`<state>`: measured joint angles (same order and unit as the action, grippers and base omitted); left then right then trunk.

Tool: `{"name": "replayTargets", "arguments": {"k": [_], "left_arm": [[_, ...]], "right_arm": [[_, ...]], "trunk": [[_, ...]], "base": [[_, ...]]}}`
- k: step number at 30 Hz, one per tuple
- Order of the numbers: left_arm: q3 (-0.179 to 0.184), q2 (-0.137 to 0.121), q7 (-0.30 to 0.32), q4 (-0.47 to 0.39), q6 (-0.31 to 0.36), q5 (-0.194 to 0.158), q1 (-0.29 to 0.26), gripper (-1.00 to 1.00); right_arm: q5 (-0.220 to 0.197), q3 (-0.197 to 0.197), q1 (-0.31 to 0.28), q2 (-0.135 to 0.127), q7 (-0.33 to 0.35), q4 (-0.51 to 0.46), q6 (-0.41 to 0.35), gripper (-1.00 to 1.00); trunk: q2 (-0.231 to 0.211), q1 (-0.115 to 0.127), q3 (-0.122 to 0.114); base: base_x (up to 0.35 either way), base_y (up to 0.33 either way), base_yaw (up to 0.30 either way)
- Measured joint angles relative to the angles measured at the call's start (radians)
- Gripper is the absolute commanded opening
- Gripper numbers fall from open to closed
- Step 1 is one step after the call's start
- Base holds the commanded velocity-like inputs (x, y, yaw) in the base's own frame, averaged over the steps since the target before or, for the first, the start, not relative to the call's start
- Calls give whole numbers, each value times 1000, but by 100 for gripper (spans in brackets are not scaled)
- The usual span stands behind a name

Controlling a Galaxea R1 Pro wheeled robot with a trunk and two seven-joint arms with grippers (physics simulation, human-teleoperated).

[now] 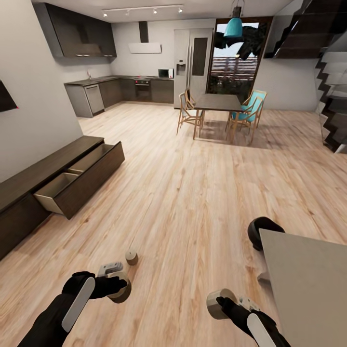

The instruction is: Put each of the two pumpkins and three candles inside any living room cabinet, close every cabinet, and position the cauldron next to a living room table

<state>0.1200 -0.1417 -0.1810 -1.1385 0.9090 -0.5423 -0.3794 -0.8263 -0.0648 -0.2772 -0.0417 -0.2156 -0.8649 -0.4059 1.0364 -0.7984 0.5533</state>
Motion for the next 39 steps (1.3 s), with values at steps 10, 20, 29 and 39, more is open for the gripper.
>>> {"name": "replayTargets", "arguments": {"k": [10, 20, 29, 39], "left_arm": [[0, 0, 0, 0, 0, -1, 1, -100], [0, 0, 0, 0, 0, 0, 1, -100], [0, 0, 0, 0, 0, 1, 0, -100], [0, 0, 0, 0, 0, 2, 1, -100]], "right_arm": [[0, 0, 0, 0, 0, 0, 1, -100], [0, 0, 0, 0, 0, 1, 2, -100], [0, 0, 0, 0, 0, 0, 2, -100], [0, 0, 0, 0, 0, 0, 1, -100]], "trunk": [[0, 0, 0], [0, 0, 0], [0, 0, 0], [0, 0, 0]], "base": [[237, 0, 11], [237, 0, 86], [237, -12, 95], [237, -105, 77]]}}
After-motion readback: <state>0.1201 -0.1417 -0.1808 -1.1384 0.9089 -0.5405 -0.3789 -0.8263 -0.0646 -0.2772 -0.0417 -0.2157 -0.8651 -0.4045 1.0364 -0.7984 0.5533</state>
